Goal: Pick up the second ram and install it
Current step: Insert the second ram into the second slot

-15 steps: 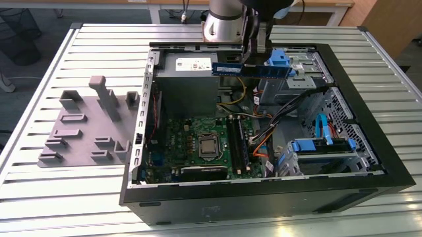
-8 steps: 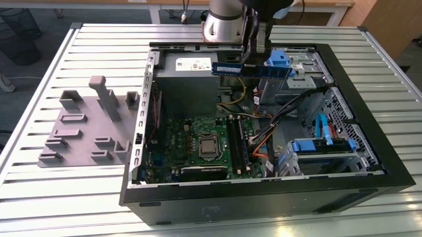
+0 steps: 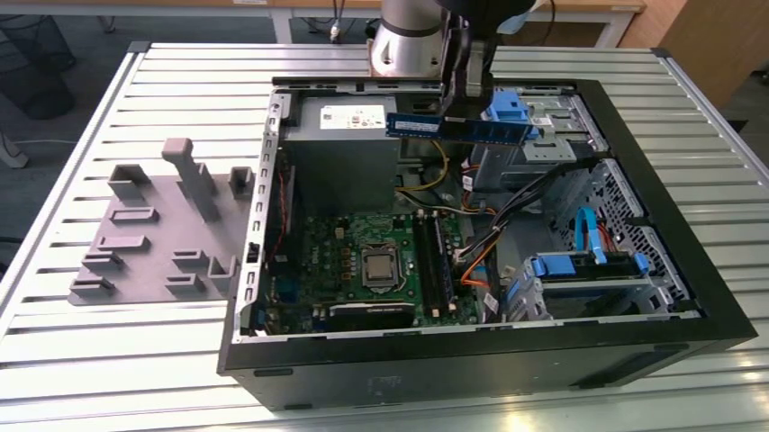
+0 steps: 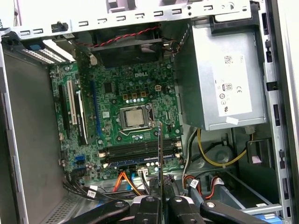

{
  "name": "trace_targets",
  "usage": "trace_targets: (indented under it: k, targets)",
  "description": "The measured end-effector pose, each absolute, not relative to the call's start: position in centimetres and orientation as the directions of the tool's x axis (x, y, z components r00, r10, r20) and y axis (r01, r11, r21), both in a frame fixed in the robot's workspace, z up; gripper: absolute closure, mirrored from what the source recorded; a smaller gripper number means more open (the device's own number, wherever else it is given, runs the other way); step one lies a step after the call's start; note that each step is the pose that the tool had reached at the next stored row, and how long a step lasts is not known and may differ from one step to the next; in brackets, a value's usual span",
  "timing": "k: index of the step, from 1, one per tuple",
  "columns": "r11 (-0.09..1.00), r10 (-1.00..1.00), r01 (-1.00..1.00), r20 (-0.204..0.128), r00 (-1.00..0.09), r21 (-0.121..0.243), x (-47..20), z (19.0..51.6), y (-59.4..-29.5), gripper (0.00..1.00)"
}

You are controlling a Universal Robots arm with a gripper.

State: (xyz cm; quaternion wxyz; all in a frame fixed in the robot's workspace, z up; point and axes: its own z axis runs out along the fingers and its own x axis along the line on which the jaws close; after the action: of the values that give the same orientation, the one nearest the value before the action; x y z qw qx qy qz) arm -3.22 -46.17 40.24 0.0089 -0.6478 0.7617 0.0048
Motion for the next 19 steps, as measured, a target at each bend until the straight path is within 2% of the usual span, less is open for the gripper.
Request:
trace_targets:
  k: [12, 19]
  targets:
    - [0.192, -0.981, -0.981, -0.02, -0.192, -0.004, -3.22, 40.24, -46.17, 0.86]
    - [0.255, -0.967, -0.967, -0.02, -0.255, -0.004, -3.22, 40.21, -46.17, 0.86]
